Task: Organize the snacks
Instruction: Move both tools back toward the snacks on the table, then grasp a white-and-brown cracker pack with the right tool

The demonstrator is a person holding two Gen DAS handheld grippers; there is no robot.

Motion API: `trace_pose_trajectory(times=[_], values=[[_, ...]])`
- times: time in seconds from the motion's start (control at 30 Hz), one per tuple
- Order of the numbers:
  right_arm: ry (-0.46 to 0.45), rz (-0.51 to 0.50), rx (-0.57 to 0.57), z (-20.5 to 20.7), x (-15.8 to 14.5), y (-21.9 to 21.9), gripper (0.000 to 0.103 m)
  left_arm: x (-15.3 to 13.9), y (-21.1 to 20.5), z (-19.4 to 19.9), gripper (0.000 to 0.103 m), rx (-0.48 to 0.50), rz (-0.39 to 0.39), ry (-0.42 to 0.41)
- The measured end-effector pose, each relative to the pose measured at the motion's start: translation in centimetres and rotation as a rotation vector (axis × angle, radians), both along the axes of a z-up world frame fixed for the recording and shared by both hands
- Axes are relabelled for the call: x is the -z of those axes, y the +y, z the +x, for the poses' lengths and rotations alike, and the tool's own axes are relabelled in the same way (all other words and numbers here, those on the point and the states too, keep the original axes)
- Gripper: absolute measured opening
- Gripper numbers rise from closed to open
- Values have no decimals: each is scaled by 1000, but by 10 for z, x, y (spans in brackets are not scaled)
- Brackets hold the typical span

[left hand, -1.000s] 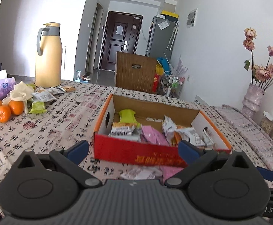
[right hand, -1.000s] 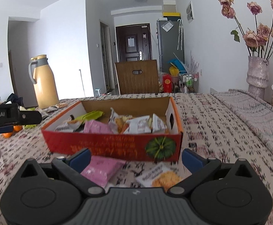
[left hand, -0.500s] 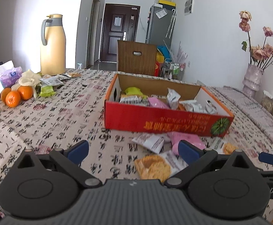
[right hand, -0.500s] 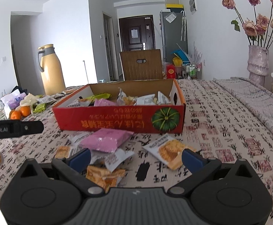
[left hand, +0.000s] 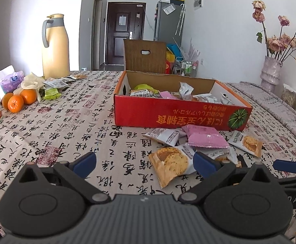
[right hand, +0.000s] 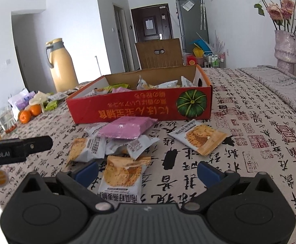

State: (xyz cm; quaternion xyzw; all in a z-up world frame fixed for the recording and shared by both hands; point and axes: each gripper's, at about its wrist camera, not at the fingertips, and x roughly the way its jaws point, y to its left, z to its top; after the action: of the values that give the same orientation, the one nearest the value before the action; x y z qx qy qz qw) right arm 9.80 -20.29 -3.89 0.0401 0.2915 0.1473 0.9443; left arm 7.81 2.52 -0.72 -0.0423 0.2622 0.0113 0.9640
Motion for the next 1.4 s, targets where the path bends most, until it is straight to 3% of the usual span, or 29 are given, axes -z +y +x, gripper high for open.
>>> trace_pose_trajectory(times=[0.23, 0.47, 0.63, 0.77, 1.13, 1.4], values=[[15, -24, -8, 3, 4, 12, 102, 4, 4, 3, 103, -7, -4, 12], [39, -44, -24, 9, 15, 29, 79, 8, 7, 3, 103, -9, -7, 23], [19, -85, -35, 8, 21, 38, 71, 11, 8, 5, 103, -3, 1, 35], [2, -107, -37, 5, 21, 39, 45, 11, 9, 5, 103, 0, -2, 35], [-12, -68, -35, 4, 16, 28, 40, 5, -1, 16, 103, 58, 59, 32], [-38, -46, 43, 3, 10, -1, 40, 8, -23, 37, 103, 148, 125, 75]])
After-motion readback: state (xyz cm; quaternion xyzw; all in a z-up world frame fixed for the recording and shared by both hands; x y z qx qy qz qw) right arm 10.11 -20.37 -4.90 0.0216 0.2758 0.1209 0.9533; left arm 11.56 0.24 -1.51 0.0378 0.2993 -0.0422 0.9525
